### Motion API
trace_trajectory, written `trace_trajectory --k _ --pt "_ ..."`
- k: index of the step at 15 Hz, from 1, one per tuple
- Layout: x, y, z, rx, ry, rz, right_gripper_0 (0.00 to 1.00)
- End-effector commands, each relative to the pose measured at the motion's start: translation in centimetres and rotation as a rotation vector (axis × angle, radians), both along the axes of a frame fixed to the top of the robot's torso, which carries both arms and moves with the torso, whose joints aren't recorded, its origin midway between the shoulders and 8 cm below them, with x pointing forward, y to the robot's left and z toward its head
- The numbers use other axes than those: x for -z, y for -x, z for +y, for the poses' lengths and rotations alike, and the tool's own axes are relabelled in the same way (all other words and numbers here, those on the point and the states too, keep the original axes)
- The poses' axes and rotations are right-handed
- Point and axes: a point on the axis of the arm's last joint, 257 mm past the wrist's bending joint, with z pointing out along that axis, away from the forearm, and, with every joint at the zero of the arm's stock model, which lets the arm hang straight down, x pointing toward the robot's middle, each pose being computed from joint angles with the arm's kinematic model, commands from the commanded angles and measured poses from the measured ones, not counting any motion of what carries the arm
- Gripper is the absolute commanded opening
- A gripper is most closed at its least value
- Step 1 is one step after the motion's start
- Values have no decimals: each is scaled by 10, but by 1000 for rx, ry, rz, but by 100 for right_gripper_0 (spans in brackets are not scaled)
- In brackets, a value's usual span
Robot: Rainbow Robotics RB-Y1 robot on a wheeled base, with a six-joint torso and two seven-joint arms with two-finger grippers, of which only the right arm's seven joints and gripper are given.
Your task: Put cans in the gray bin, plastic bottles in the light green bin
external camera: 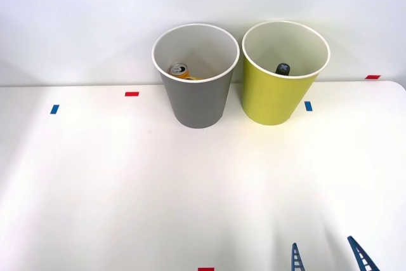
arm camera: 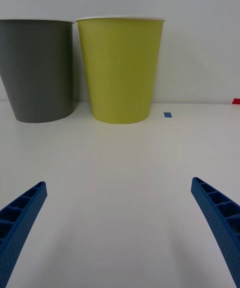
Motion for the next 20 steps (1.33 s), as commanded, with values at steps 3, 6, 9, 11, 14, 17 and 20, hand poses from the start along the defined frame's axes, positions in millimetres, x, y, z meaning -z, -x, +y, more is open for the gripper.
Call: trace_trajectory --k 3,6,9,11,14,17,20 --pt "3 15 -4 61 -54 16 100" --pt "3 16 -7 63 -41 17 100" --pt "3 16 -7 60 -36 18 100" --pt "3 16 -7 60 -36 18 100" --pt "3 16 -7 60 -36 18 100" --pt "3 16 -7 60 -36 18 100" --pt "3 16 -7 60 -36 18 100"
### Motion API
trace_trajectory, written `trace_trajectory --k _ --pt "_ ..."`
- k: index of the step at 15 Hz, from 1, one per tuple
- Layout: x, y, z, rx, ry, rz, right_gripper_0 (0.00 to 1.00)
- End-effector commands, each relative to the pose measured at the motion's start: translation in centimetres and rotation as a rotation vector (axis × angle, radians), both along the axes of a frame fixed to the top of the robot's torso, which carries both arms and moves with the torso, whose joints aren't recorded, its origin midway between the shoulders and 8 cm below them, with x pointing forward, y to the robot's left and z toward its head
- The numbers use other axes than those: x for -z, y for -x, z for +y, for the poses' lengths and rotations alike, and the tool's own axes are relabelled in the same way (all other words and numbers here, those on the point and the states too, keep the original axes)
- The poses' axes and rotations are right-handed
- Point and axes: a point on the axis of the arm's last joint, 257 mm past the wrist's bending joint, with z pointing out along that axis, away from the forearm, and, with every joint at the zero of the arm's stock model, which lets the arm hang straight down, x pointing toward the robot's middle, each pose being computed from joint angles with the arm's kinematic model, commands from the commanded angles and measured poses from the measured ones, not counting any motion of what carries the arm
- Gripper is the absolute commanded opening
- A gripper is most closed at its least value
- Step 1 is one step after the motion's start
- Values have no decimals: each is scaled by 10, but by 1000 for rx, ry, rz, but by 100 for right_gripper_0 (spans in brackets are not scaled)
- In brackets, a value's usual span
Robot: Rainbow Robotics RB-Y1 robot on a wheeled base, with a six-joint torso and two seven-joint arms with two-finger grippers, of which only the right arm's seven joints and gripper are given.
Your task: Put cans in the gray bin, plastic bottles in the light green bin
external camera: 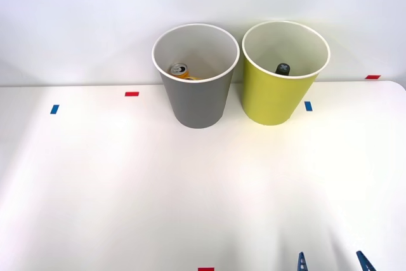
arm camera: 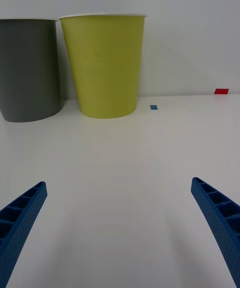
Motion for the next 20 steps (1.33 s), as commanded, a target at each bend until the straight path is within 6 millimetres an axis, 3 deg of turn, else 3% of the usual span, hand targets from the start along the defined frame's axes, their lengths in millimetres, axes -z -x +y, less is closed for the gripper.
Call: trace_trajectory --k 1,20 --pt "0 0 0 0 0 0 100" --pt "0 0 0 0 0 0 100"
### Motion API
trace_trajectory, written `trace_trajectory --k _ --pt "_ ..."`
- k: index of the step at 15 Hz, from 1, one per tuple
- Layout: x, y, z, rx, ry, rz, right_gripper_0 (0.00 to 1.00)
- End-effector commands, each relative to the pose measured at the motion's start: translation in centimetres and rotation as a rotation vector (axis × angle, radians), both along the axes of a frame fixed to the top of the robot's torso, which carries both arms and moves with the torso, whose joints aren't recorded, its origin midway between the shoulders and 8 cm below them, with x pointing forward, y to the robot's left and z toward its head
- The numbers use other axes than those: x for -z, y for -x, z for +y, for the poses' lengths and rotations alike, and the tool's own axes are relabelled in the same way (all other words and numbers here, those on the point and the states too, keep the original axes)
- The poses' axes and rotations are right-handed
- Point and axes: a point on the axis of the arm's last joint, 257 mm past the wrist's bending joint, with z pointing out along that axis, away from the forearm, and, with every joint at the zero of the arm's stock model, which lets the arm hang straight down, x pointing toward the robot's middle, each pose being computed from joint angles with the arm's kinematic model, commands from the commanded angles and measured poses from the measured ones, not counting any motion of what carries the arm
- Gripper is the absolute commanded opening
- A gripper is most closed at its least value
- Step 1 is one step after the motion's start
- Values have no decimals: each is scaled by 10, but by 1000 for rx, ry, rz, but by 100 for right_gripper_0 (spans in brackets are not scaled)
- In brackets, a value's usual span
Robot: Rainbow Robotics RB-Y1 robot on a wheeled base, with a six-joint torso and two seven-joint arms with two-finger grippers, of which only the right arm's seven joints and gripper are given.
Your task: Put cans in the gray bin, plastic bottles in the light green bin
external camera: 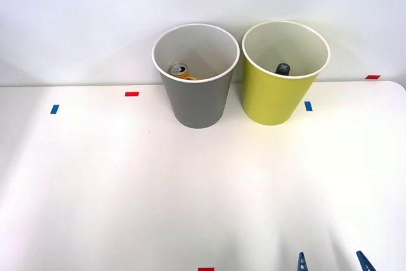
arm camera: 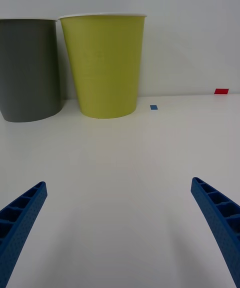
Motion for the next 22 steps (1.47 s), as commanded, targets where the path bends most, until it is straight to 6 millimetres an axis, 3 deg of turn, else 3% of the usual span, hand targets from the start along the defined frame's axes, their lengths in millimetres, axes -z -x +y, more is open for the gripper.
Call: trace_trajectory --k 1,22 --pt "0 0 0 0 0 0 100" --pt "0 0 0 0 0 0 100"
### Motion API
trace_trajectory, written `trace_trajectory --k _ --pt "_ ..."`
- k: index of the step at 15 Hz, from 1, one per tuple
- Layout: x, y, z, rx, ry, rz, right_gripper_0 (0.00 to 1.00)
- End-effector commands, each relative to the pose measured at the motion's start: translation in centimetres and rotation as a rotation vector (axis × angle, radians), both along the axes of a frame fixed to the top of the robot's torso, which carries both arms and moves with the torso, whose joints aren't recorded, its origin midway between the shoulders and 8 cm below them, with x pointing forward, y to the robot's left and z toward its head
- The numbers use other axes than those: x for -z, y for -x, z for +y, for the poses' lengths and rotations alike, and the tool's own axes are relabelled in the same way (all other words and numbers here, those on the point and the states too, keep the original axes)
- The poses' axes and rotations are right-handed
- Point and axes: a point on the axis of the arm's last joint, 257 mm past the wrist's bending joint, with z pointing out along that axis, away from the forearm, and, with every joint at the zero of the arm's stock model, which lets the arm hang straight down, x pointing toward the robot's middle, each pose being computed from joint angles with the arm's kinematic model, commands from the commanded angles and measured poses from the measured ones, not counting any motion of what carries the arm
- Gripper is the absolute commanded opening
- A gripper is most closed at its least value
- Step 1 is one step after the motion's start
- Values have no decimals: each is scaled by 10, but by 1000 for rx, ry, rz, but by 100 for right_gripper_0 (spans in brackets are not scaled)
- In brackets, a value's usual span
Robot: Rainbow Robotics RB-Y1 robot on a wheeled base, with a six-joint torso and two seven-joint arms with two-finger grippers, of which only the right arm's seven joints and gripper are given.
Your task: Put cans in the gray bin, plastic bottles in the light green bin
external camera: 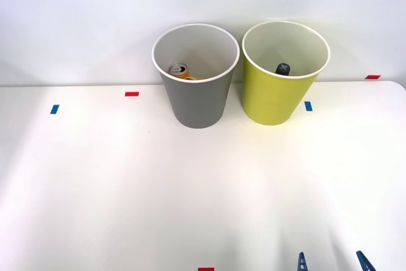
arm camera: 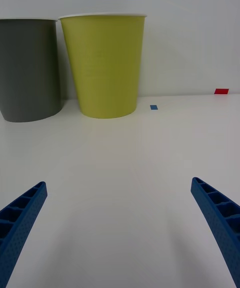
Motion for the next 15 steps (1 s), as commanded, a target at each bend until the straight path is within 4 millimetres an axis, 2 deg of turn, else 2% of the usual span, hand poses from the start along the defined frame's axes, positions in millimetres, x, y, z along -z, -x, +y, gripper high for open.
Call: trace_trajectory --k 1,15 --pt "0 0 0 0 0 0 100" --pt "0 0 0 0 0 0 100"
